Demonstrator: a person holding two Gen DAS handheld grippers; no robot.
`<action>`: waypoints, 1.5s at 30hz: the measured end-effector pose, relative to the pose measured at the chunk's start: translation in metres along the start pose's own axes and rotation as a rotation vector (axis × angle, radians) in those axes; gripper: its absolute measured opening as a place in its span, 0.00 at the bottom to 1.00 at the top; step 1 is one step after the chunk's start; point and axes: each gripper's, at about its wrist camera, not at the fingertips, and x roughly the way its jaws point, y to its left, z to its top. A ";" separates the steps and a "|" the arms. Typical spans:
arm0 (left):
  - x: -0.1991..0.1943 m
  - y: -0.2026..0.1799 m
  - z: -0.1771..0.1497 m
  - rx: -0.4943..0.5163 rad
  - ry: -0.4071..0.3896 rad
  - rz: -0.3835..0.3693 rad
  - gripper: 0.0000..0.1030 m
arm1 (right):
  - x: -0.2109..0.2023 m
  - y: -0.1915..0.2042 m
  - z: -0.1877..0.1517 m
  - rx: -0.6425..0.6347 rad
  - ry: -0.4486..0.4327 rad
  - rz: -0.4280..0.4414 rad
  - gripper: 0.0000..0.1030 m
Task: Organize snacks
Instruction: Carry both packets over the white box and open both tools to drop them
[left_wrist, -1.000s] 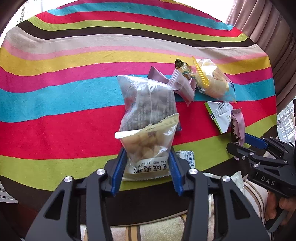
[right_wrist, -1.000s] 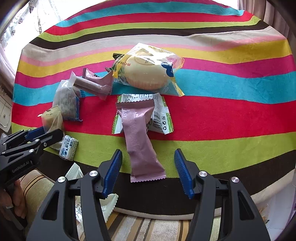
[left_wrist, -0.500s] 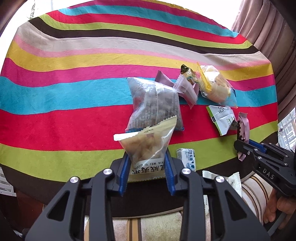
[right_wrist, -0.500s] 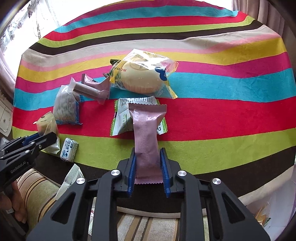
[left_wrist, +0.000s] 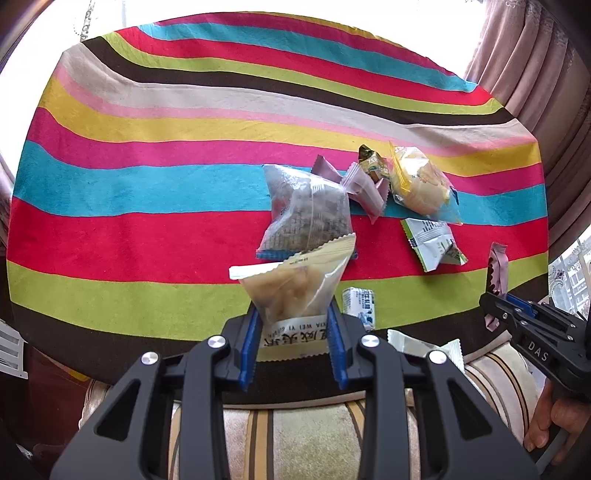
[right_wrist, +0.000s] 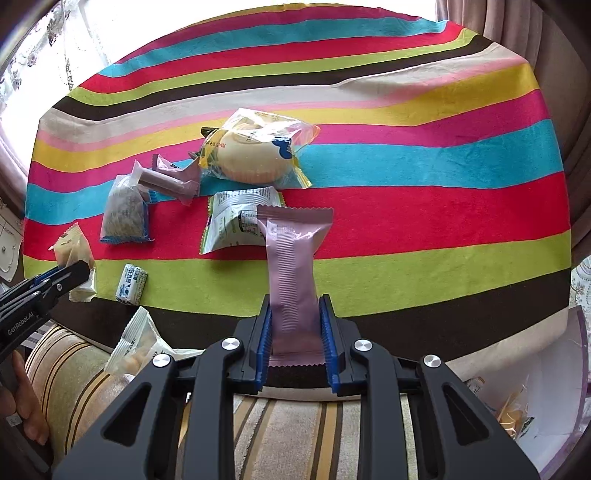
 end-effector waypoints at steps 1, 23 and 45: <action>-0.003 -0.002 -0.001 0.001 -0.004 -0.001 0.32 | -0.002 -0.002 -0.001 0.003 -0.003 -0.002 0.24; -0.014 -0.116 -0.024 0.168 0.022 -0.120 0.32 | -0.047 -0.087 -0.043 0.139 -0.053 -0.010 0.24; 0.002 -0.243 -0.049 0.371 0.118 -0.302 0.32 | -0.054 -0.198 -0.099 0.302 -0.019 -0.131 0.24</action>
